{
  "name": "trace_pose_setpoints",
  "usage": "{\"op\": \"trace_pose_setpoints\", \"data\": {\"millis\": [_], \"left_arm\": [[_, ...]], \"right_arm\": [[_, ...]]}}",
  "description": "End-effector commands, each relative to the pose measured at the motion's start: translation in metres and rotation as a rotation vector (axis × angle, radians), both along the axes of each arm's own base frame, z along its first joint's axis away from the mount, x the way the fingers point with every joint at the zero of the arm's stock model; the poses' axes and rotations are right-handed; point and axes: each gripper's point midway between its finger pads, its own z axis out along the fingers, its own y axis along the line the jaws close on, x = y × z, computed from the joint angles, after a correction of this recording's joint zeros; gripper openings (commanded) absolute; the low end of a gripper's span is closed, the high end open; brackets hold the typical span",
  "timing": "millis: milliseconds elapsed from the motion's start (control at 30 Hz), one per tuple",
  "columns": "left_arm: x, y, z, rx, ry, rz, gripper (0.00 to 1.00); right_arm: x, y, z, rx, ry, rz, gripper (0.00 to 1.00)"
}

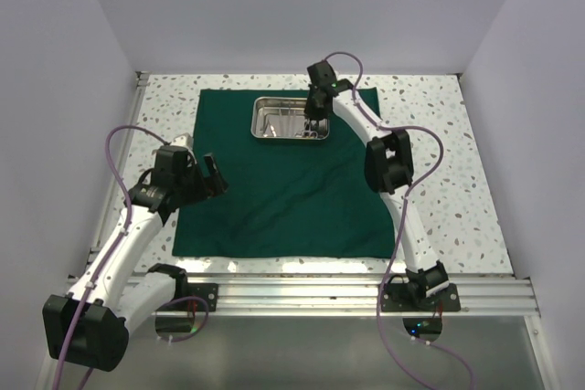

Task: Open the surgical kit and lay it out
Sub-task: Pick up the medical item from the container, then place the medical item in the surgical kit.

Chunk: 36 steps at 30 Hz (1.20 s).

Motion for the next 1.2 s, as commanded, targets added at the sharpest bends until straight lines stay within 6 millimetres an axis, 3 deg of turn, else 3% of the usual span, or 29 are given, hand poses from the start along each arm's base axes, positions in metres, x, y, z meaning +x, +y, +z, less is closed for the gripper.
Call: {"op": "trace_pose_setpoints", "data": {"millis": [0, 100, 233, 267, 400, 500, 767, 800, 833, 867, 900, 933, 967, 1033, 1067, 1133, 1167], "left_arm": [[0.003, 0.000, 0.007, -0.006, -0.012, 0.003, 0.93], [0.003, 0.000, 0.008, -0.009, -0.018, 0.001, 0.93], [0.003, 0.000, 0.010, -0.011, -0.028, 0.001, 0.93], [0.003, 0.000, 0.010, -0.010, -0.028, 0.004, 0.93], [0.003, 0.000, 0.008, -0.010, -0.027, 0.006, 0.93], [0.003, 0.000, 0.009, -0.011, -0.030, 0.008, 0.93], [0.004, 0.000, 0.010, -0.012, -0.039, 0.007, 0.93], [0.004, 0.000, 0.011, -0.011, -0.041, 0.006, 0.93], [0.004, 0.000, 0.011, -0.011, -0.041, 0.008, 0.93], [0.004, 0.000, 0.011, -0.009, -0.043, 0.006, 0.93], [0.004, 0.000, 0.012, -0.010, -0.046, 0.006, 0.93], [0.004, 0.001, 0.012, -0.010, -0.049, 0.008, 0.93], [0.005, 0.000, 0.012, -0.012, -0.051, 0.003, 0.94], [0.008, 0.000, 0.012, -0.010, -0.058, 0.001, 0.95], [0.010, -0.001, 0.014, -0.009, -0.066, -0.001, 0.97], [0.015, 0.001, 0.016, 0.009, -0.075, -0.004, 0.98], [0.019, 0.003, 0.020, 0.022, -0.087, 0.000, 0.99]], "right_arm": [[0.014, 0.008, 0.012, 0.028, -0.061, -0.004, 0.00], [0.018, 0.013, 0.025, 0.051, -0.094, 0.016, 0.00], [0.031, 0.023, 0.072, 0.113, -0.226, 0.060, 0.00], [0.036, 0.025, 0.097, 0.129, -0.290, 0.070, 0.00], [0.047, 0.022, 0.164, 0.154, -0.441, 0.081, 0.00], [0.051, 0.007, 0.201, 0.167, -0.506, 0.062, 0.00], [0.033, -0.016, 0.252, 0.201, -0.555, 0.063, 0.00], [0.027, -0.017, 0.251, 0.212, -0.534, 0.077, 0.00], [0.017, -0.021, 0.272, 0.227, -0.552, 0.077, 0.00], [0.009, -0.022, 0.274, 0.242, -0.533, 0.076, 0.00], [-0.003, -0.021, 0.264, 0.257, -0.487, 0.098, 0.00], [-0.019, -0.023, 0.285, 0.281, -0.505, 0.111, 0.00], [-0.033, -0.023, 0.266, 0.285, -0.446, 0.123, 0.00], [-0.062, -0.019, 0.260, 0.324, -0.390, 0.182, 0.00], [-0.087, -0.025, 0.254, 0.327, -0.363, 0.194, 0.00], [-0.118, -0.027, 0.245, 0.356, -0.325, 0.231, 0.00], [-0.144, -0.036, 0.231, 0.346, -0.288, 0.235, 0.00]]}}
